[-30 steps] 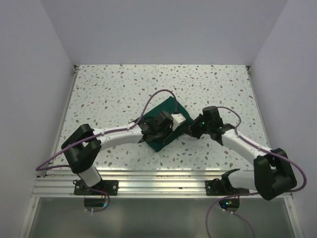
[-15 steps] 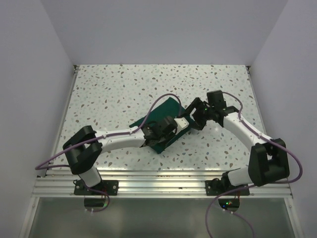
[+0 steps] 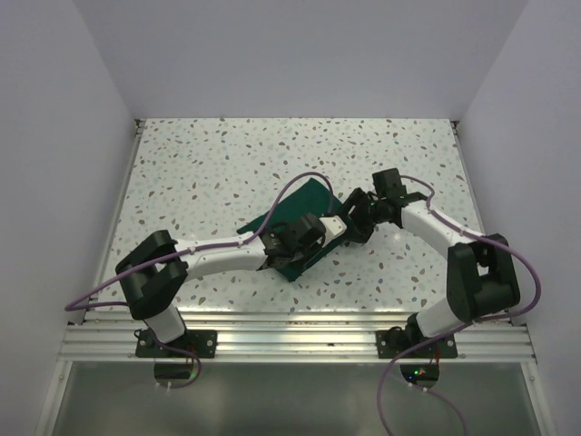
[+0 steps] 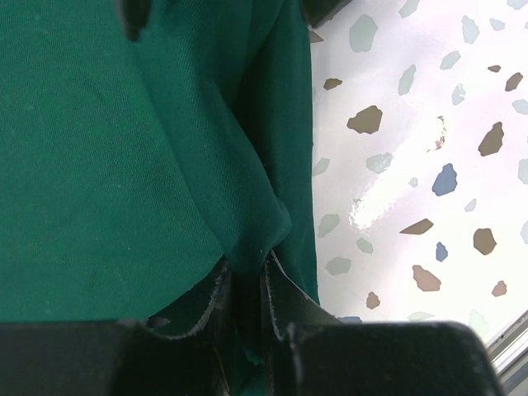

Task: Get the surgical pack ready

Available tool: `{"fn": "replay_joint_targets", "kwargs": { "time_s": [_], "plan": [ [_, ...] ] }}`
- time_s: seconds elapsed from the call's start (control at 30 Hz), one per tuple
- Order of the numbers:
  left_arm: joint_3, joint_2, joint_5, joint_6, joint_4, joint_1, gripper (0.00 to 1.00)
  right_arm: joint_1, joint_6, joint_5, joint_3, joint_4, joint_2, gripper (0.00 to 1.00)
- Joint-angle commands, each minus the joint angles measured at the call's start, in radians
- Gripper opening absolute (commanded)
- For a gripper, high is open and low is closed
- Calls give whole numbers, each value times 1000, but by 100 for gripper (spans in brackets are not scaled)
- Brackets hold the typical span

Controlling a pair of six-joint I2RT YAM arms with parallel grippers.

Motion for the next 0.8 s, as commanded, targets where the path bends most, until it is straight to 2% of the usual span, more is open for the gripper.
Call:
{"fn": "replay_joint_targets", "kwargs": {
  "time_s": [0.0,0.1,0.13,0.37,0.5,0.57,0.6,0.7,0.73,0.77],
  "plan": [
    [9,20,29,17,-11,-18,17,-1,-30,-12,25,32,33,63],
    [5,17,34,17,-14,-18,18,-1,-65,4,20,27,32,38],
    [2,15,38,16,-14,-18,18,-1,-76,16,22,9,30,23],
    [-43,-12,44,-1,-22,-18,14,-24,-242,77,26,-50,30,1],
    [-66,-25,77,-6,-26,-18,13,-45,-326,82,-20,-25,46,0],
    [-83,-44,128,-4,-22,-19,29,-47,-339,77,-29,-7,53,0],
    [-89,-52,153,-3,-14,-18,43,-49,-349,70,-30,-2,58,1],
    [-98,-92,241,-17,-17,-18,52,-47,-353,48,-24,-4,64,14],
    [-92,-103,267,-24,-18,-18,57,-49,-353,40,-20,-8,66,23],
    [-87,-129,314,-46,-15,-12,58,-49,-353,34,-17,-14,66,27]
  ]
}}
